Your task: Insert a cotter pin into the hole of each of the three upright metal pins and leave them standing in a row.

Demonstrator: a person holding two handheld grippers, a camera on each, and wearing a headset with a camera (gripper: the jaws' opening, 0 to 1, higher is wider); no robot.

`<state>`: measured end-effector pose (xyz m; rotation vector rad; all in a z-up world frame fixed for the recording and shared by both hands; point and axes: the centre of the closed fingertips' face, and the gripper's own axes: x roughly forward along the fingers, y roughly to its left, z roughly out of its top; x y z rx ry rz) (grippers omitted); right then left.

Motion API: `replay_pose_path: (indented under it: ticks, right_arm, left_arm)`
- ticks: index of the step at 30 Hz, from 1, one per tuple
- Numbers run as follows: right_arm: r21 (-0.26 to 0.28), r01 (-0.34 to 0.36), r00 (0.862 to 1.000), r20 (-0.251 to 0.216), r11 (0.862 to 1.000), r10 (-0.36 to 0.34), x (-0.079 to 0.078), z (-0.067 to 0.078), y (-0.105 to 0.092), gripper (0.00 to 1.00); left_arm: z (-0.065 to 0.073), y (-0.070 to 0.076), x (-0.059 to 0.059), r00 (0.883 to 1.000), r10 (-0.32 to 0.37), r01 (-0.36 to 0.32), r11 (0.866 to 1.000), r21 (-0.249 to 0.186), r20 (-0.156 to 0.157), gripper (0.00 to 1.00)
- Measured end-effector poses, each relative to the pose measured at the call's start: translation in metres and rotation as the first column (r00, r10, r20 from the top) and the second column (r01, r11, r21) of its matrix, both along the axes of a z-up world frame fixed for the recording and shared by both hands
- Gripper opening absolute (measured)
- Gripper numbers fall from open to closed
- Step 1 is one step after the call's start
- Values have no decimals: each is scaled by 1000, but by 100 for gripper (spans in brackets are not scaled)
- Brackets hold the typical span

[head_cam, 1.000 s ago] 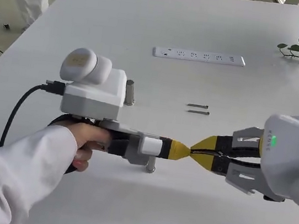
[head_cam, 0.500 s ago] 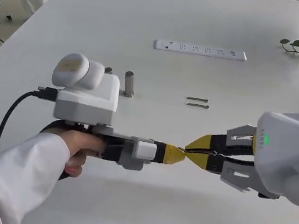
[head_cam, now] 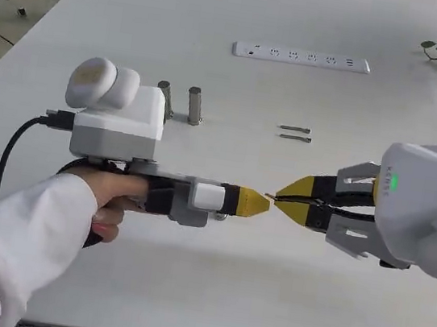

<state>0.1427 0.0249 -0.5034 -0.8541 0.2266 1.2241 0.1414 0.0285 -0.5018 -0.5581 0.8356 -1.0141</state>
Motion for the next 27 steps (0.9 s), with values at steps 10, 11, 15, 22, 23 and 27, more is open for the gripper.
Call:
replay_pose_path:
  ticks: [10,11,15,22,23,27]
  right_arm:
    - [-33,8,1000,15,999,-7,-2,-5,-2,0]
    - [-31,10,1000,16,999,-9,-2,-5,-1,0]
    - [-36,14,1000,19,999,-13,-2,-5,-2,0]
    - [-54,18,999,30,998,-16,0,-5,-3,0]
    - [-55,16,999,33,998,-14,0,-5,-3,0]
    - [-58,15,999,44,998,-12,1,-4,-3,0]
  left_arm:
    - [2,-6,3,992,48,-59,994,-93,-119,14]
    - [0,-5,4,990,53,-65,994,-88,-128,13]
    - [-4,-4,6,986,69,-82,993,-80,-154,9]
    - [-3,-6,7,978,70,-89,992,-93,-195,3]
    - [-3,-6,7,978,72,-91,992,-93,-195,3]
    - [-3,-6,7,978,69,-90,991,-98,-196,3]
